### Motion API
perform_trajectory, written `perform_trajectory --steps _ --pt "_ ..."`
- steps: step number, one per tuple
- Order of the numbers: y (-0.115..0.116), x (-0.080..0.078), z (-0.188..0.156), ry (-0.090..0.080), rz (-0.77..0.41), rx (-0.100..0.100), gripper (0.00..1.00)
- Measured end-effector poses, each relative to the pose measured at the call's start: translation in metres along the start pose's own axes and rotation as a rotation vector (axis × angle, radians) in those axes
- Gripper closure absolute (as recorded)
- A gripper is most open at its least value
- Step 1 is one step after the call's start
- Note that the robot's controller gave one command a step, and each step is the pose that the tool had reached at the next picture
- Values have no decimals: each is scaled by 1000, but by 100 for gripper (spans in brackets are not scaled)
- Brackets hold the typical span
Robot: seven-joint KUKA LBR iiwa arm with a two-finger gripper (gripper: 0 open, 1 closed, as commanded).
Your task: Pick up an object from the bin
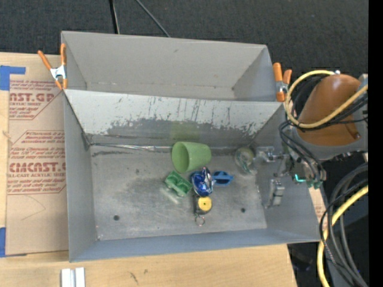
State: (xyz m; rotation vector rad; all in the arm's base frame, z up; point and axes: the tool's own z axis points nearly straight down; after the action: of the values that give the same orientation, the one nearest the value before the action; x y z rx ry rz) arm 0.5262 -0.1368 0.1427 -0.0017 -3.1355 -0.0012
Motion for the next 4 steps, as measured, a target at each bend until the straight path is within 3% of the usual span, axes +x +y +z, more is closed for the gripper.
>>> perform_trajectory --steps 1,2,3,4 --pt "74 -30 1 -9 -179 -1 0" --pt "103 -51 77 -3 -208 -2 0" --pt "101 -52 73 -8 -206 1 100" --pt "93 -61 -40 -17 -209 4 100"
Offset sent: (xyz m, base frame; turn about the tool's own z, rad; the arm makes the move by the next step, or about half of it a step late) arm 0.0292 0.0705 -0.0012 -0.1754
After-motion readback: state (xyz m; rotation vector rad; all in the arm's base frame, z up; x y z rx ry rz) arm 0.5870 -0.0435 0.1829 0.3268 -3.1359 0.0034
